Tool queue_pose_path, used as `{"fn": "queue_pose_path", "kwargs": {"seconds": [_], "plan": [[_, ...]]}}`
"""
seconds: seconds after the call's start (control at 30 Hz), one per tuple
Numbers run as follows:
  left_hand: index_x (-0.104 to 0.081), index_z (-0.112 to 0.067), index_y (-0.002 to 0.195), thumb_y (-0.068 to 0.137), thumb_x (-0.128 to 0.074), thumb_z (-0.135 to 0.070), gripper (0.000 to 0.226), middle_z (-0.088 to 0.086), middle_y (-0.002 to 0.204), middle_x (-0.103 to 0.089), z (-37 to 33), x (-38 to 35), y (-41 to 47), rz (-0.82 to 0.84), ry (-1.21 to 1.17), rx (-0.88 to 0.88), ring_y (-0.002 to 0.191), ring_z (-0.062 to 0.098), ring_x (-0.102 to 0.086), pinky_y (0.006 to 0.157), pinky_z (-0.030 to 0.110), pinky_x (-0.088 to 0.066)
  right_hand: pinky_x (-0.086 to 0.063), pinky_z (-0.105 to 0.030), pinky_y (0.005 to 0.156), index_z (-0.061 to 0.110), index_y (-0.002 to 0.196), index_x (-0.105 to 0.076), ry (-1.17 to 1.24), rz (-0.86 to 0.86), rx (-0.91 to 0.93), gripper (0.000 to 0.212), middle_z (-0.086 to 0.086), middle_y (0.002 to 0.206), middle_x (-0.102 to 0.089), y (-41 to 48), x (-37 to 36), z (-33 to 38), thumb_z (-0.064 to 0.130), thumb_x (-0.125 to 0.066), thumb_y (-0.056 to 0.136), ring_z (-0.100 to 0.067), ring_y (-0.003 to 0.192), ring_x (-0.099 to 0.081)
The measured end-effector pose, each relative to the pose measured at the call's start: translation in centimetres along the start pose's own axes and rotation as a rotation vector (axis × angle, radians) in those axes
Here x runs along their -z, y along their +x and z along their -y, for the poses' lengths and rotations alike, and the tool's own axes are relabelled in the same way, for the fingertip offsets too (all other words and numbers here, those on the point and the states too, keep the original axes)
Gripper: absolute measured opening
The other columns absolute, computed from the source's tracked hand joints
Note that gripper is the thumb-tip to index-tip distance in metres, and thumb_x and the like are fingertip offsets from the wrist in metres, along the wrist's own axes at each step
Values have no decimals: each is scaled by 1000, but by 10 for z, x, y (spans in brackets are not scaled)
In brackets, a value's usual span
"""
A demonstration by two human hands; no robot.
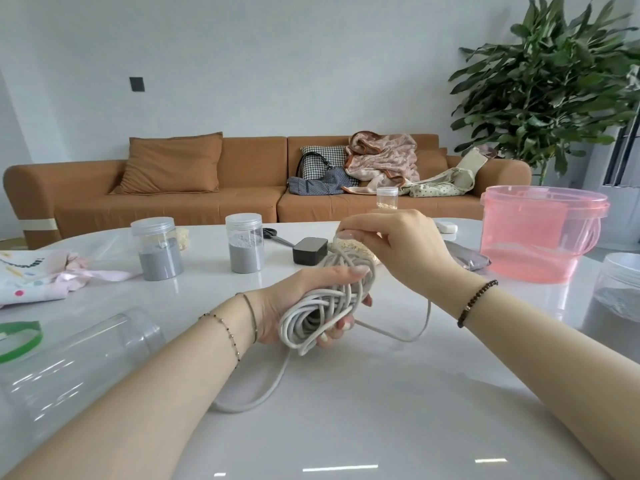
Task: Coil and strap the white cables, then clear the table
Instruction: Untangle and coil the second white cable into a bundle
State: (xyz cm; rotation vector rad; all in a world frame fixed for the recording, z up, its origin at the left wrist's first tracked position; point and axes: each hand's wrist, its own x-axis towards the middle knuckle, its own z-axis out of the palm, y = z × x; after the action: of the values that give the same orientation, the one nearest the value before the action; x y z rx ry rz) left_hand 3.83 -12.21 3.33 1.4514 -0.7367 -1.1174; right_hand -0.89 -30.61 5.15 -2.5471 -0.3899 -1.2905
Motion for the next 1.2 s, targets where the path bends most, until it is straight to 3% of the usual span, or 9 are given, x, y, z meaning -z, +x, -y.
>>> {"fn": "queue_pose_path", "kwargs": {"seconds": [0.2, 0.33, 0.47, 0.6, 0.77, 0.83, 0.97, 1.1, 1.2], "plan": [[-63, -7, 80, 74, -59, -34, 28, 9, 61, -57, 2, -1, 4, 129, -146, -140, 48, 14, -50, 43, 20, -44, -52, -43, 66, 31, 111, -66, 93, 215, -88, 24, 12, 83, -70, -3, -5, 3, 21, -46, 101, -14, 74, -63], [-61, -7, 80, 75, -60, -33, 26, 9, 62, -57, 1, 2, 5, -85, -174, -318, 50, 15, -49, 45, 21, -42, -52, -42, 65, 39, 125, -58, 138, 253, -125, 45, 10, 69, -62, 0, -10, 2, 17, -32, 95, -13, 67, -59], [-60, -9, 80, 81, -59, -35, 26, 9, 63, -59, 3, 3, 8, -336, -145, -454, 54, 17, -52, 49, 23, -44, -45, -35, 61, 44, 135, -52, 164, 316, -167, 49, 3, 66, -60, 0, -11, 2, 12, -33, 103, -7, 59, -48], [-63, -12, 76, 92, -59, -38, 31, 7, 66, -61, 1, 5, 12, -508, -167, -451, 60, 17, -54, 59, 28, -44, -46, -33, 63, 36, 134, -54, 118, 372, -130, 44, 10, 66, -62, -2, -12, 3, 11, -42, 101, -11, 63, -53], [-71, -12, 85, 83, -73, -47, 34, 6, 72, -67, 3, 19, 16, -754, -162, -361, 58, 17, -61, 57, 28, -50, -48, -41, 72, 23, 116, -63, 59, 409, -10, 22, 12, 69, -60, -8, -16, 12, 16, -49, 100, -18, 71, -56], [-72, -14, 88, 79, -78, -44, 33, 5, 76, -69, 3, 21, 16, -798, -160, -396, 61, 15, -63, 55, 27, -50, -49, -44, 71, 21, 117, -61, 55, 397, 7, 22, 6, 72, -62, -8, -17, 15, 18, -48, 101, -23, 73, -58], [-74, -16, 89, 80, -80, -35, 22, -2, 68, -68, -1, 18, 18, -851, -148, -457, 60, 11, -62, 52, 26, -50, -47, -37, 63, 27, 121, -63, 20, 353, 9, 25, 18, 63, -51, -5, -11, 17, 19, -49, 102, -15, 65, -52], [-74, -16, 89, 80, -80, -31, 19, -4, 64, -66, 3, 23, 20, -859, -126, -450, 60, 12, -61, 54, 26, -50, -49, -38, 62, 27, 117, -67, 17, 329, 7, 22, 13, 63, -54, -7, -12, 18, 22, -55, 100, -16, 64, -54], [-74, -16, 86, 80, -81, -29, 16, -1, 64, -65, 2, 23, 19, -824, -139, -475, 56, 13, -58, 54, 25, -48, -46, -29, 61, 27, 115, -68, 56, 303, -51, 19, 20, 62, -51, -8, -14, 17, 25, -58, 99, -7, 60, -53]]}}
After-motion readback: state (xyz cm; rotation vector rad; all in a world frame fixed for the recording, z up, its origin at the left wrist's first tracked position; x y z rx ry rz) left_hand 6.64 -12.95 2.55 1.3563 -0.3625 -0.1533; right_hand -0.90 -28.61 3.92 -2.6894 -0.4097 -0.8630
